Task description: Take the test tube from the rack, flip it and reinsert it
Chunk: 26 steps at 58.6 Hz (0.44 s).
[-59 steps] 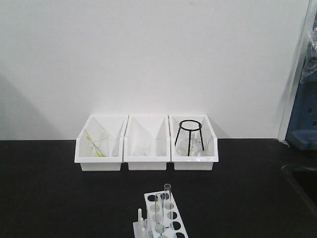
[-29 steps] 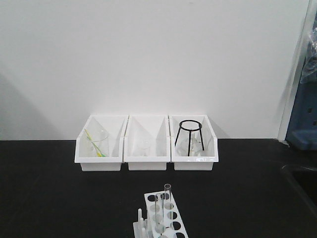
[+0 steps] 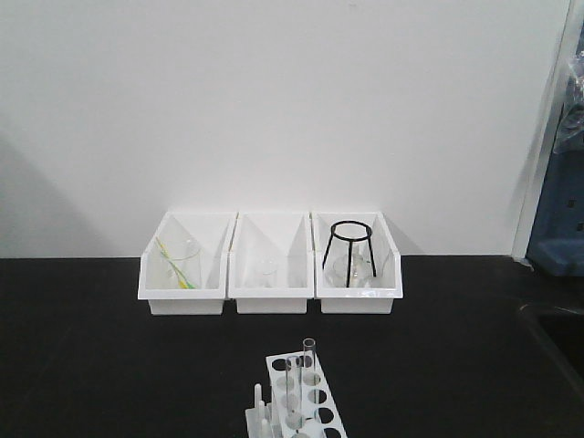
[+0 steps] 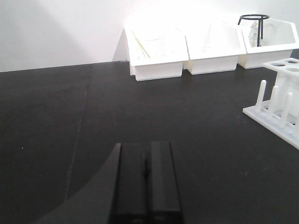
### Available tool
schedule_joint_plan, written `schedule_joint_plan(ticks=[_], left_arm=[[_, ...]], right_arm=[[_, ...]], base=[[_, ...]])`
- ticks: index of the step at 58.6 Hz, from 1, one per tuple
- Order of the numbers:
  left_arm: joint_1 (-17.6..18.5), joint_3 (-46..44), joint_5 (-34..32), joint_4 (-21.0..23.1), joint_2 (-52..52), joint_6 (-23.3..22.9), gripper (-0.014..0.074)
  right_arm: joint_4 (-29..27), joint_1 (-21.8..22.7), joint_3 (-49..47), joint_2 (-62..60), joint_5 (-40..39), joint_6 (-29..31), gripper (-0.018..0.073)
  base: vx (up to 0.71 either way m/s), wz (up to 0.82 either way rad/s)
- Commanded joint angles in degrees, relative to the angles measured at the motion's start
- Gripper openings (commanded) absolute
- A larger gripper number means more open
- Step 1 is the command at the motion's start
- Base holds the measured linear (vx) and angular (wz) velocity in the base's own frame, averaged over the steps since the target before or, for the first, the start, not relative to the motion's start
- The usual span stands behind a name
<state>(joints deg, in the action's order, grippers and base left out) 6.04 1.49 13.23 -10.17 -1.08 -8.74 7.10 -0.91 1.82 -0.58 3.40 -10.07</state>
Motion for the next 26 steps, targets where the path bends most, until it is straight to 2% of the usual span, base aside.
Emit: schedule_joint_plan(ticks=[1, 26], left_arm=[[0.01, -0.23, -4.53, 0.27, -0.47, -0.5, -0.0006], [0.01, -0.23, -4.53, 0.27, -0.47, -0.5, -0.0006]], right_arm=[[0.68, 0.16, 0.08, -0.85, -4.19, 0.4, -0.0011], [0.68, 0.16, 0.08, -0.85, -4.19, 0.4, -0.0011]], base=[[0.0, 0.0], [0.0, 0.0]])
